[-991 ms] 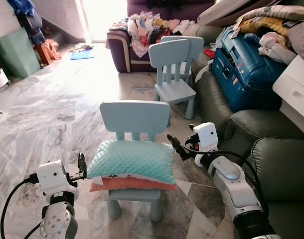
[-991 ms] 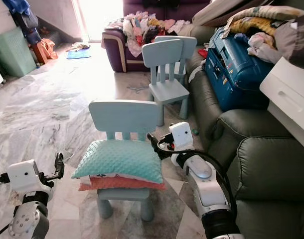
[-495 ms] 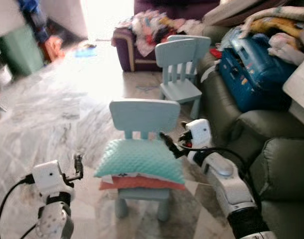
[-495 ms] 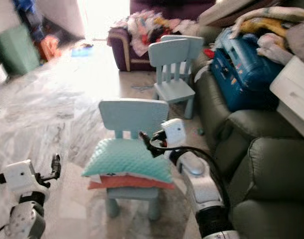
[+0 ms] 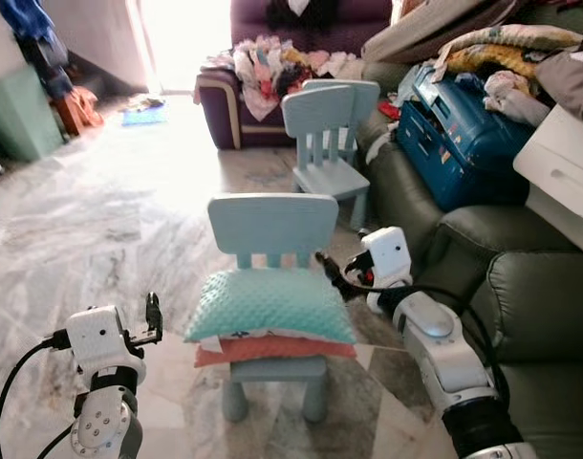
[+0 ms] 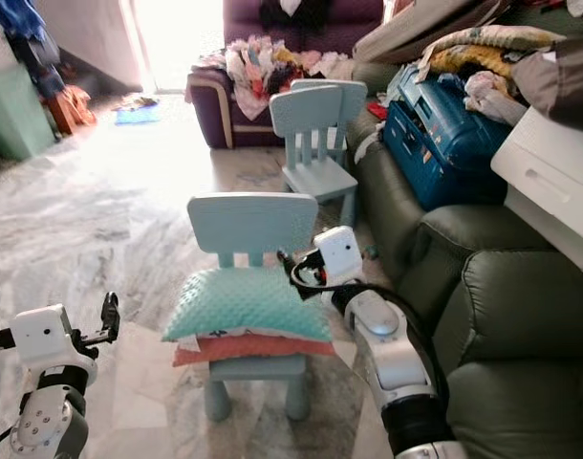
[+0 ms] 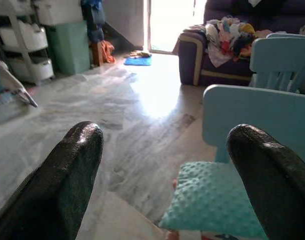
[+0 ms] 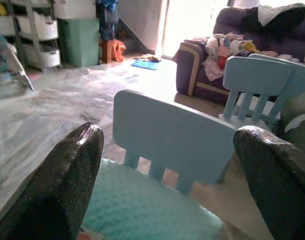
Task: Move the pillow to the sofa
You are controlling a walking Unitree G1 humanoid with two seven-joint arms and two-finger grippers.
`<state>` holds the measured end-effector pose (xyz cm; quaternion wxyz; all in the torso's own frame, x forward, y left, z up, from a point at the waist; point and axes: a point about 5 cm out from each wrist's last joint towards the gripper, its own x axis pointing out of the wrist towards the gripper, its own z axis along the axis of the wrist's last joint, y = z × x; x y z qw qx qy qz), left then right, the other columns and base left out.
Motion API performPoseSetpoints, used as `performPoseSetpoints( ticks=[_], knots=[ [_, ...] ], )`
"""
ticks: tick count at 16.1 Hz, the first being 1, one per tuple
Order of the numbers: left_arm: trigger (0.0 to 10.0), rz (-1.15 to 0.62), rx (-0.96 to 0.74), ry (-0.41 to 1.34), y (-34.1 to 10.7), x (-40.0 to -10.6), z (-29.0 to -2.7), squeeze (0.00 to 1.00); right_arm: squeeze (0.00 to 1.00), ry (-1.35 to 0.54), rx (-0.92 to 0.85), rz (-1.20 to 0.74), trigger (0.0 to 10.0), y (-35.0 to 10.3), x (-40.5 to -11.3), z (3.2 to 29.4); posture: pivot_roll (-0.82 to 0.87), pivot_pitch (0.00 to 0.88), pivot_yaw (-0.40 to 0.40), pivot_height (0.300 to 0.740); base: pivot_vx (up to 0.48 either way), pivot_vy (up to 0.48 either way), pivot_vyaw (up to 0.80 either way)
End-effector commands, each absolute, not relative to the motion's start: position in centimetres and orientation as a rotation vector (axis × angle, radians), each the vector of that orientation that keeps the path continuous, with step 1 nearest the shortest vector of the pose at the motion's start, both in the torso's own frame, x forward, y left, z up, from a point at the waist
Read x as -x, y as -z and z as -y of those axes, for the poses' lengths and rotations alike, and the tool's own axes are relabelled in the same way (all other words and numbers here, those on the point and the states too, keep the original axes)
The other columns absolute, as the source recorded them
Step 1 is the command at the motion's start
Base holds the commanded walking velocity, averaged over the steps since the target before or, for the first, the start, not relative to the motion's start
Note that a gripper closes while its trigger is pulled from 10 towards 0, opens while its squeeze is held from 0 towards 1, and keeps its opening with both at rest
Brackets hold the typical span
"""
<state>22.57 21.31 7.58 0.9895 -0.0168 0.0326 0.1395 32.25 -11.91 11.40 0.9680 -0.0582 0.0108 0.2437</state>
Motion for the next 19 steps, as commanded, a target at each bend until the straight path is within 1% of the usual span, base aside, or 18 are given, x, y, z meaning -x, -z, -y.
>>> performPoseSetpoints(
  ticks=[1,3,5,8,19],
  knots=[
    [10.0,-0.035,0.033,-0.283,-8.26,-22.86,-21.40,0.00,0.00,-0.495,0.110,-0.016,10.0,-11.56,-32.36,12.12,-0.15,0.000,0.024,0.740,0.000,0.000,0.00],
    [10.0,-0.032,0.039,-0.288,-8.38,-22.96,-21.76,0.00,0.00,-0.447,0.064,-0.032,10.0,-11.33,-32.37,12.13,-0.16,0.000,0.028,0.740,0.000,0.000,0.00],
    [10.0,-0.010,0.074,-0.265,-8.67,-22.92,-21.81,0.00,0.00,-0.463,0.104,-0.001,10.0,-11.58,-32.35,12.01,-0.16,0.000,0.030,0.740,0.154,0.000,0.00],
    [10.0,-0.015,0.079,-0.268,-8.58,-22.80,-21.82,0.00,0.00,-0.504,0.111,0.009,10.0,-11.90,-32.07,11.88,-0.16,0.000,0.032,0.740,0.381,0.000,0.00],
    [10.0,-0.031,0.099,-0.243,-8.17,-22.43,-21.29,0.00,0.00,-0.523,0.096,0.024,10.0,-12.11,-31.80,11.70,-0.15,0.000,0.029,0.740,0.404,0.000,0.00]
  ],
)
